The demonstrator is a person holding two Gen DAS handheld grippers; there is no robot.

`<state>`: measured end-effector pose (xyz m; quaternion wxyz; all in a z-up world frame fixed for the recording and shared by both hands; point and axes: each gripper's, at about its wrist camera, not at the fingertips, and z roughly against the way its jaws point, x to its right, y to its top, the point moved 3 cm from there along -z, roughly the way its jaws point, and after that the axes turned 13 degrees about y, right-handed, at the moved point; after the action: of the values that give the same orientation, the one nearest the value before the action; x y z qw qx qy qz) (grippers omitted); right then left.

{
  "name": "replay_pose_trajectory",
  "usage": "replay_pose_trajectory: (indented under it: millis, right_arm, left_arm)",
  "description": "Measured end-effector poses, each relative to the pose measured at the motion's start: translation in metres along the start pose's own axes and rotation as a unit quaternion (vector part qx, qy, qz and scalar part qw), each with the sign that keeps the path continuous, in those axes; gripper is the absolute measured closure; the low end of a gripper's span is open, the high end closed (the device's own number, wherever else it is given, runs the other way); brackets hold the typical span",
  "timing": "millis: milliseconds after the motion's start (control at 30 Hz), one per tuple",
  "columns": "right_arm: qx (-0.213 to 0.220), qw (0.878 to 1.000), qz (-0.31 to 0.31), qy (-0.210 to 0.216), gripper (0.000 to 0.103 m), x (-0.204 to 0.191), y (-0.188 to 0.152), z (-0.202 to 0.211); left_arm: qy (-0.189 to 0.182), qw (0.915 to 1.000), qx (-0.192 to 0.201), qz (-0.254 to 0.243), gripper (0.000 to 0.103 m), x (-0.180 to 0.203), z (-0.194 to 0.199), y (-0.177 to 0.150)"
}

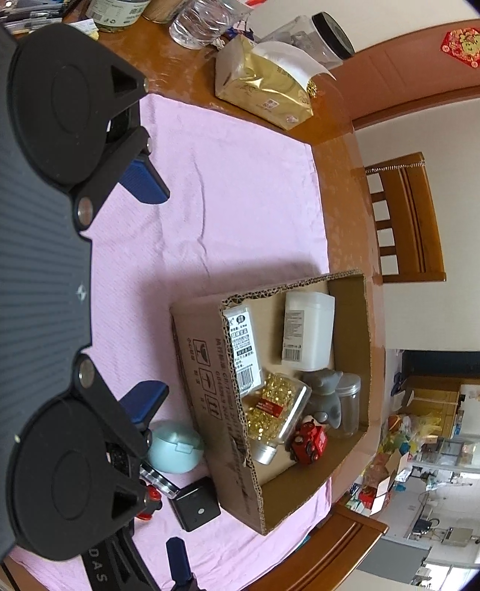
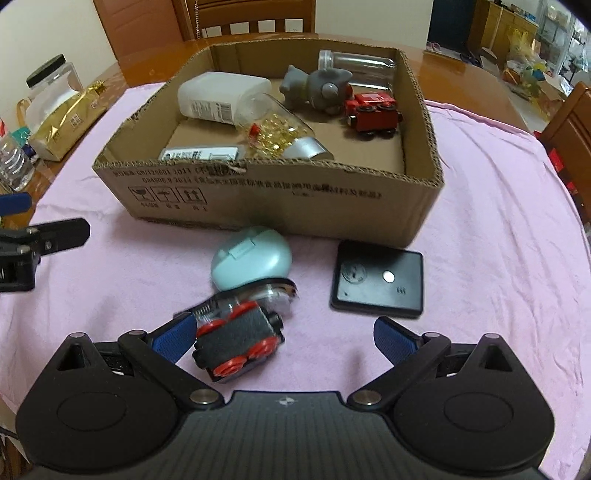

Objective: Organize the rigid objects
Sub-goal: 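Move both tools toward the black oval case and black cube toy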

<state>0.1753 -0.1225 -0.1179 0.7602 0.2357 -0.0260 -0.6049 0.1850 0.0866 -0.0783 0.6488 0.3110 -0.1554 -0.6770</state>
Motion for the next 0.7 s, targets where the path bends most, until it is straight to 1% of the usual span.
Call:
replay_pose_trajectory:
  millis: [133,367,433,500,567,700]
  right_arm:
    - [0.0,1.0,-0.012,-0.015,0.0,0.006,-0.008,0.007]
    - [0.017,0.997,-0.072,-0.033,0.0,0.027,-0.02,0.019]
    - [0.016,0.995,-0.082,-0.051,0.0,0.032,-0.022,0.02]
    - [0.016,0.995,-0.083,-0.054,0.0,0.033,-0.024,0.021]
    - [0.017,0.996,-0.079,-0.043,0.0,0.031,-0.026,0.021]
    - [0.009,0.998,-0.049,-0.03,0.0,0.018,-0.027,0.011]
  left_arm:
    - [-0.012,0.9999,0.003,-0.004,0.002,0.003,-0.003,0.004]
    - [-0.031,0.9992,0.01,-0.022,0.002,0.012,-0.004,0.008]
    - [-0.035,0.9989,0.009,-0.028,0.002,0.014,-0.006,0.008]
    - [-0.04,0.9986,0.009,-0.033,0.002,0.016,-0.006,0.007]
    - [-0.049,0.9981,0.009,-0.037,0.002,0.018,-0.006,0.007]
    - [-0.068,0.9964,0.01,-0.05,0.002,0.025,-0.004,0.004]
